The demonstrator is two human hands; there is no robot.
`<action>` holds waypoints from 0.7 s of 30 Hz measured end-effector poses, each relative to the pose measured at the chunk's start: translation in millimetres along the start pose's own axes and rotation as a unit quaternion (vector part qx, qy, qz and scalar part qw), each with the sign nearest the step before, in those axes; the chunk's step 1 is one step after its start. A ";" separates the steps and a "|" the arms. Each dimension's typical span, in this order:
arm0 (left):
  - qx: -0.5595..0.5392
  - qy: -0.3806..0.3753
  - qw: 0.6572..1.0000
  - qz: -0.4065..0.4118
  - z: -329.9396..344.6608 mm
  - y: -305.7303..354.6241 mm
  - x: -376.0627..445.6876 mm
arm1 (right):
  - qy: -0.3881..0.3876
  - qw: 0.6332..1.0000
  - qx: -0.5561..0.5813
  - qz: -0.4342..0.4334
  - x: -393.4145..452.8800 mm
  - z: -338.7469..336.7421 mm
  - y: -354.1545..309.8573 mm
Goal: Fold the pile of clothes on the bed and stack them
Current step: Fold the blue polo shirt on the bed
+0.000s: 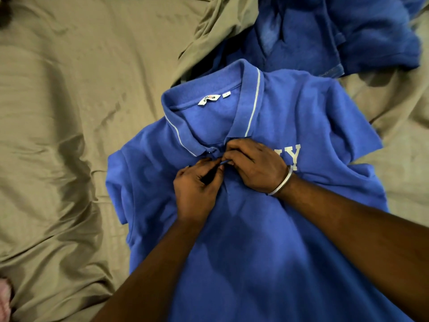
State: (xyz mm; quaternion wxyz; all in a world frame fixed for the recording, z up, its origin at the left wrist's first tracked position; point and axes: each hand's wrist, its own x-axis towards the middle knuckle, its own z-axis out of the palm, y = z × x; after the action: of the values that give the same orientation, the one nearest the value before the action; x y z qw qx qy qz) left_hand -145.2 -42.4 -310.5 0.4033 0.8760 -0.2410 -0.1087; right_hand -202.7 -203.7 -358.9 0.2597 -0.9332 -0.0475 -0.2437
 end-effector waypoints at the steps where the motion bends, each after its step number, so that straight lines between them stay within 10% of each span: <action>1: 0.026 0.009 1.000 0.009 1.4 0.8 -1.0 | 0.000 1.000 0.007 0.011 -0.4 0.0 -0.3; 21: 0.201 -0.120 0.965 -0.119 -1.4 29.3 9.1 | -0.023 1.000 0.007 0.019 2.2 -5.2 1.5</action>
State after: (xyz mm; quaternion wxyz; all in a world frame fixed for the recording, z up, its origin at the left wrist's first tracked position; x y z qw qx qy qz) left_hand -146.6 -62.5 -287.3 0.1715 0.9418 -0.1990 -0.2097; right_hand -202.7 -207.7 -354.6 0.2699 -0.9374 -0.0372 -0.2168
